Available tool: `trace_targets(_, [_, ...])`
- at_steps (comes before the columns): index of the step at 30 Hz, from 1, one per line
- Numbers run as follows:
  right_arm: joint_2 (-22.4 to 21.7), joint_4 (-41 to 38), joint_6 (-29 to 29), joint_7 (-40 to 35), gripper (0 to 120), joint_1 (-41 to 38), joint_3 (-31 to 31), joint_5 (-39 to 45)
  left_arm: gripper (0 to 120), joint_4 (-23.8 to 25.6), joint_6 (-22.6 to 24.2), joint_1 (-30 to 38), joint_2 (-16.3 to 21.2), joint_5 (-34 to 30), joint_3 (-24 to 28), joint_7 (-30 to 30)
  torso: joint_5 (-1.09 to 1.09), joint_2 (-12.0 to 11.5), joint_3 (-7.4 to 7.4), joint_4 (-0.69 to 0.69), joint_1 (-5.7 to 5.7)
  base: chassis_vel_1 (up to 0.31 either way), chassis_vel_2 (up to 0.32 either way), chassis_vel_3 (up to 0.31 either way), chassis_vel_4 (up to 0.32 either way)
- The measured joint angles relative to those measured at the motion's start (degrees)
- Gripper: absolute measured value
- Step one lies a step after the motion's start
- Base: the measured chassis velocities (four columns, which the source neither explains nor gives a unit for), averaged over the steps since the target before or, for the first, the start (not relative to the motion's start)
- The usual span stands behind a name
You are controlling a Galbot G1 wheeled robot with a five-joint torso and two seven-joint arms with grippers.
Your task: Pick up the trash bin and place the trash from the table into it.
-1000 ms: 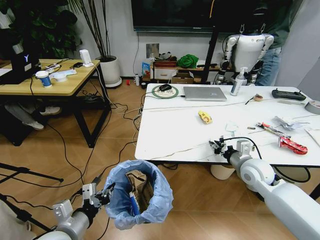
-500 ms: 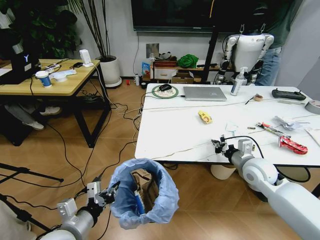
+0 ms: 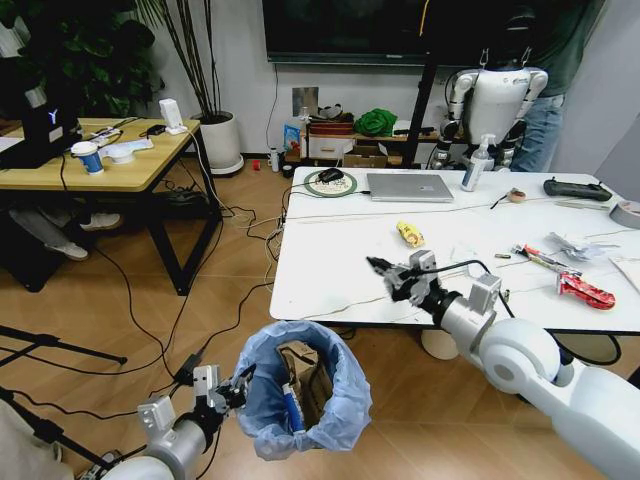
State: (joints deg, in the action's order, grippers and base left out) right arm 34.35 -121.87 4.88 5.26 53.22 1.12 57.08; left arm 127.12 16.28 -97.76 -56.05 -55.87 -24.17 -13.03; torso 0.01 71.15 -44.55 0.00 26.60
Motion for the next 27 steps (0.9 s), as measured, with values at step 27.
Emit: trace_targets(27, [-3.95, -0.14, -8.63, 17.89, 0, -0.11, 11.71, -9.82, 2, -2.29, -0.26, 8.31, 0.24, -3.85, 5.96, -1.44, -0.01, 0.0, 0.0, 0.0, -0.01, 0.0, 0.0, 0.0, 0.0])
